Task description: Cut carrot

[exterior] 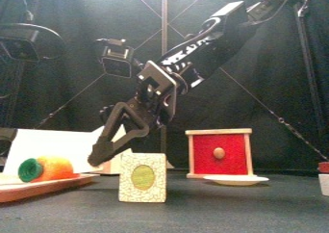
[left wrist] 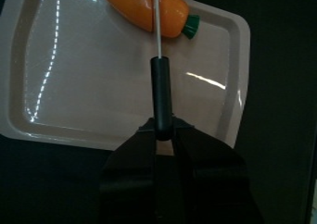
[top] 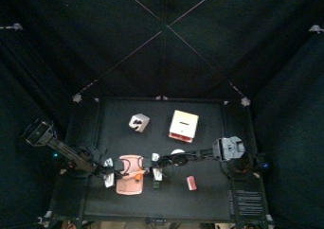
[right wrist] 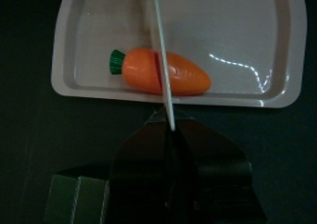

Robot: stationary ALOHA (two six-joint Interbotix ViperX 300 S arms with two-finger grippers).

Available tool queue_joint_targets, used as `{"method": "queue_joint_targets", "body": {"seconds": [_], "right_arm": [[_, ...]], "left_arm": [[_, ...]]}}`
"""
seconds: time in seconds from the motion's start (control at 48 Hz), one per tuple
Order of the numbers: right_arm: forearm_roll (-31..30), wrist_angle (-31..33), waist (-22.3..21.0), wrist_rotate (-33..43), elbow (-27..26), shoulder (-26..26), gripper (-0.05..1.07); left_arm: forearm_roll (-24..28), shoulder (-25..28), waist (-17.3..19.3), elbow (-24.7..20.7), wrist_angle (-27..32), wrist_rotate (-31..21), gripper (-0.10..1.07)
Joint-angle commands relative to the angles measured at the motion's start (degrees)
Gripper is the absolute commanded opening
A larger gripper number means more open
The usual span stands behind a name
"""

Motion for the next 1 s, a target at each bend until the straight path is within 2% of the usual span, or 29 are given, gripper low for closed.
{"method": "queue_joint_targets", "body": {"seconds": [0.0, 0.396, 0.708, 0.979], "right_arm": [[-0.1, 0.6, -0.1, 0.0, 0.2, -0.2, 0.41], [-0.2, 0.5, -0.2, 0.0, -0.3, -1.0, 0.41], [-0.7, 0.3, -0.2, 0.1, 0.1, -5.1, 0.41], [-0.8, -1.3, -0.3, 0.2, 0.2, -6.6, 0.41]], "left_arm": [[-0.3, 0.4, 0.0, -0.2, -0.2, -0.1, 0.42], [0.5, -0.2, 1.0, -0.4, -0.4, 0.1, 0.42], [7.2, -6.8, 4.0, -1.3, 2.3, 0.2, 0.42], [9.1, -11.5, 5.7, -0.3, 3.1, 0.3, 0.42]]}}
